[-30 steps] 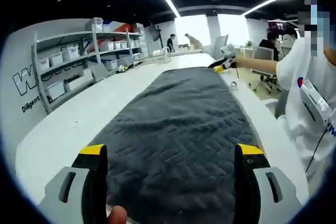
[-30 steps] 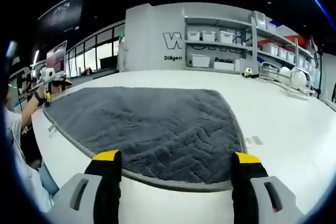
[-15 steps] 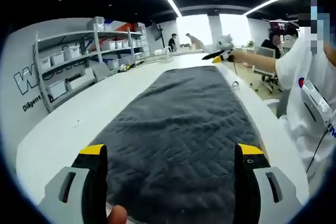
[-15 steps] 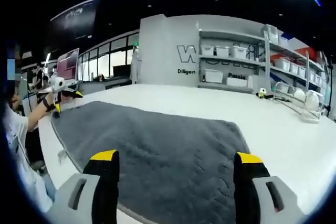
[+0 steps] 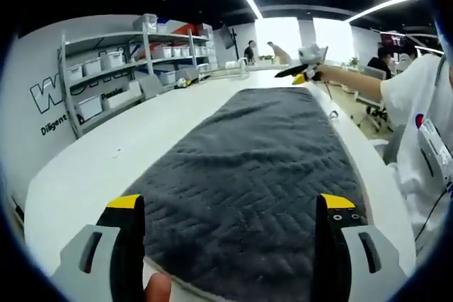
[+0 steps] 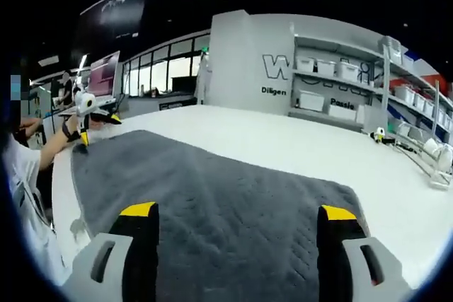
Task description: Open the folded towel by lifting each exposed corner and separating the folded layers until the towel lies flat within the target outline without major curled edges
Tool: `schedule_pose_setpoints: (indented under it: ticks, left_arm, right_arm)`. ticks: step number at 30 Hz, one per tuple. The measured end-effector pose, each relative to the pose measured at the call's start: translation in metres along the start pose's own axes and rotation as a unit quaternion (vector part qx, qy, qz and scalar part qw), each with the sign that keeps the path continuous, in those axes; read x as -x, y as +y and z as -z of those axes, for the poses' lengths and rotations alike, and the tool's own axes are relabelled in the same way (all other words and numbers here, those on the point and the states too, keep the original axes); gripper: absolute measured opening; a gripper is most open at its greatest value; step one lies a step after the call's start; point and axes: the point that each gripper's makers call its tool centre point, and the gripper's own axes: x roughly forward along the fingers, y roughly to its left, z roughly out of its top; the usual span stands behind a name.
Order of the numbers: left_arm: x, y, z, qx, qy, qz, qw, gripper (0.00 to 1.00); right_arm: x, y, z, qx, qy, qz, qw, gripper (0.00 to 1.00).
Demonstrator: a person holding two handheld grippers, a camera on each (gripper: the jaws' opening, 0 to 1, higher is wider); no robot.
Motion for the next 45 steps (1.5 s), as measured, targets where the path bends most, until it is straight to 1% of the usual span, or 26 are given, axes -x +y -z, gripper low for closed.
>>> schedule_pose_setpoints:
  ticks: [5,8,11,13,15,20,21,22,23,25,26,27,29,34,37,38,40,41,42,43,44,45]
  left_arm:
    - [-0.001,0.0,0.0,-0.001,-0.001,-0.001,1.0,0.99]
    - [-0.002,0.001,0.001,0.0,0.002,-0.003,1.0,0.99]
    - [-0.002,0.001,0.002,-0.001,0.004,-0.003,1.0,0.99]
    - [-0.002,0.001,0.003,0.001,0.004,-0.002,1.0,0.99]
    - [-0.002,0.0,0.003,0.0,0.004,-0.002,1.0,0.99]
    - [-0.003,-0.002,0.004,-0.002,0.004,0.001,1.0,0.99]
    - [-0.003,-0.002,0.004,-0.003,0.004,0.001,1.0,0.99]
    - [-0.003,-0.003,0.004,-0.002,0.003,0.002,1.0,0.99]
    - [-0.004,-0.002,0.004,0.0,0.003,0.003,1.0,0.99]
    - [-0.003,0.0,0.005,0.001,0.006,0.0,1.0,0.99]
    - [-0.003,0.0,0.006,0.002,0.006,-0.001,1.0,0.99]
    - [-0.003,0.0,0.006,0.002,0.006,-0.002,1.0,0.99]
    - [-0.004,0.0,0.006,0.002,0.005,-0.001,1.0,0.99]
    - [-0.003,0.002,0.006,0.002,0.005,0.0,1.0,0.99]
    - [-0.004,0.003,0.007,0.003,0.007,-0.002,1.0,0.99]
    - [-0.004,0.002,0.007,0.004,0.007,-0.002,1.0,0.99]
    - [-0.004,0.002,0.007,0.005,0.007,-0.002,1.0,0.99]
    - [-0.004,0.002,0.007,0.005,0.007,-0.002,1.0,0.99]
    - [-0.004,0.002,0.007,0.005,0.007,-0.002,1.0,0.99]
    - [-0.004,0.003,0.007,0.005,0.006,-0.002,1.0,0.99]
    - [-0.004,0.003,0.007,0.005,0.007,-0.002,1.0,0.99]
    - [-0.004,0.004,0.007,0.006,0.007,-0.004,1.0,0.99]
  right_arm:
    - [-0.019,-0.004,-0.002,-0.022,-0.003,-0.016,0.9996,0.95]
    - [-0.033,-0.003,0.002,-0.009,0.008,-0.018,0.9998,0.95]
    - [-0.049,-0.005,0.01,-0.005,0.022,-0.027,0.9994,0.96]
    - [-0.059,-0.009,0.02,0.001,0.039,-0.031,0.9988,0.97]
    - [-0.066,-0.013,0.026,-0.005,0.047,-0.031,0.9984,0.97]
    - [-0.078,-0.025,0.038,-0.034,0.053,-0.027,0.9977,0.98]
    - [-0.079,-0.026,0.04,-0.036,0.055,-0.027,0.9975,0.98]
    - [-0.083,-0.031,0.043,-0.025,0.053,-0.021,0.9981,0.97]
    - [-0.082,-0.031,0.045,-0.03,0.058,-0.02,0.9977,0.95]
    - [-0.085,-0.035,0.04,-0.043,0.047,-0.02,0.9978,0.95]
    - [-0.086,-0.035,0.039,-0.044,0.046,-0.02,0.9978,0.94]
    - [-0.087,-0.041,0.038,-0.044,0.046,-0.019,0.9978,0.92]
    - [-0.087,-0.041,0.039,-0.041,0.048,-0.019,0.9978,0.91]
    - [-0.08,-0.032,0.036,-0.046,0.05,-0.022,0.9975,0.94]
    - [-0.068,-0.027,0.028,-0.037,0.034,-0.019,0.9985,0.95]
    - [-0.06,-0.027,0.02,-0.038,0.02,-0.021,0.9989,0.95]
    - [-0.044,-0.023,0.011,-0.028,0.002,-0.02,0.9994,0.97]
    - [-0.038,-0.021,0.009,-0.022,0.0,-0.019,0.9996,0.97]
    - [-0.024,-0.019,0.006,-0.007,-0.003,-0.017,0.9998,0.97]
    - [-0.017,-0.018,0.005,-0.001,-0.005,-0.016,0.9999,0.98]
    - [-0.009,-0.013,0.006,0.003,-0.006,-0.014,0.9999,0.98]
    - [0.006,-0.003,0.006,0.01,-0.01,-0.011,0.9998,0.99]
